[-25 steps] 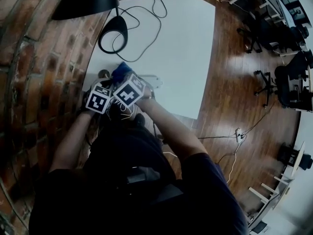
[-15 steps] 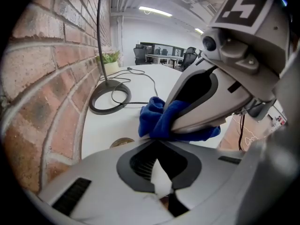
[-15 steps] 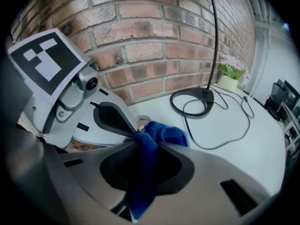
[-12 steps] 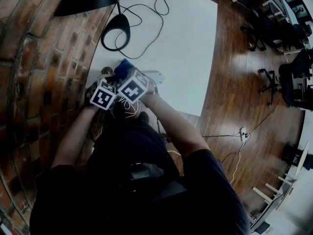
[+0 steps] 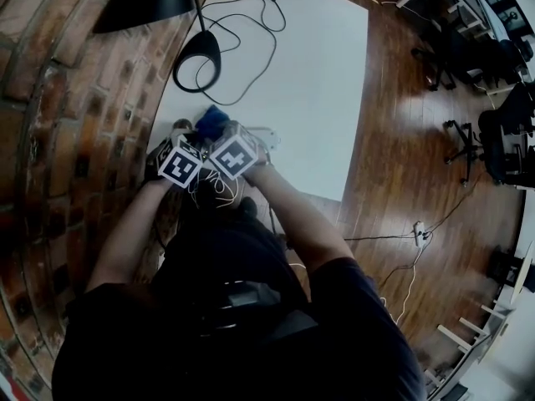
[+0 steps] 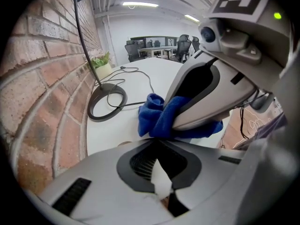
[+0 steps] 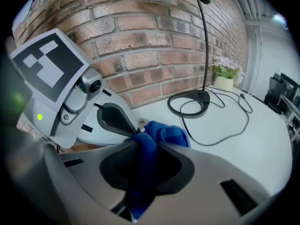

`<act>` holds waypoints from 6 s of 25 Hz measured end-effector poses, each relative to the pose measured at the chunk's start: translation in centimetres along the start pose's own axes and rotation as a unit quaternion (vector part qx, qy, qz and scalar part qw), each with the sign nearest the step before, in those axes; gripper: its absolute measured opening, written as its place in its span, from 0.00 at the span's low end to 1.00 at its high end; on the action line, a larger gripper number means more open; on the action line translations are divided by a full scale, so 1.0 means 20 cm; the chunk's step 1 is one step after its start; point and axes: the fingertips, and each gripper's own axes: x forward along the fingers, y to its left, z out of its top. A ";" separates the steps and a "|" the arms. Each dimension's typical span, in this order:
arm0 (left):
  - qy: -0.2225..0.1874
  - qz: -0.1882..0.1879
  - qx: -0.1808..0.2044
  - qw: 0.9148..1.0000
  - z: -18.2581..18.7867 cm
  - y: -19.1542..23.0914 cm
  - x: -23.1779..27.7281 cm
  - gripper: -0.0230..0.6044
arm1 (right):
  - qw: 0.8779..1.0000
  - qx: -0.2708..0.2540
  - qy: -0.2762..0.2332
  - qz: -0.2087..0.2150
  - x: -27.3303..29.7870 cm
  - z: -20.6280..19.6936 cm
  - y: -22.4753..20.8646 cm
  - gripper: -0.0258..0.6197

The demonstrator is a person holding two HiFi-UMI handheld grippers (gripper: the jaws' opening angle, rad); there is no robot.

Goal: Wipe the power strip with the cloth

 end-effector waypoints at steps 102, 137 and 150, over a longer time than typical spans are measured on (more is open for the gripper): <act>0.030 0.043 0.015 0.998 -0.04 -0.04 0.06 0.05 | 0.975 0.142 -0.039 -0.165 -0.66 -0.66 -0.50 0.16; -0.007 0.007 0.047 0.999 -0.04 -0.06 0.05 0.05 | 0.964 0.144 0.029 -0.221 -0.57 -0.58 -0.46 0.13; -0.012 -0.004 0.045 0.999 -0.04 -0.06 0.05 0.05 | 0.977 0.104 0.016 -0.186 -0.35 -0.35 -0.25 0.13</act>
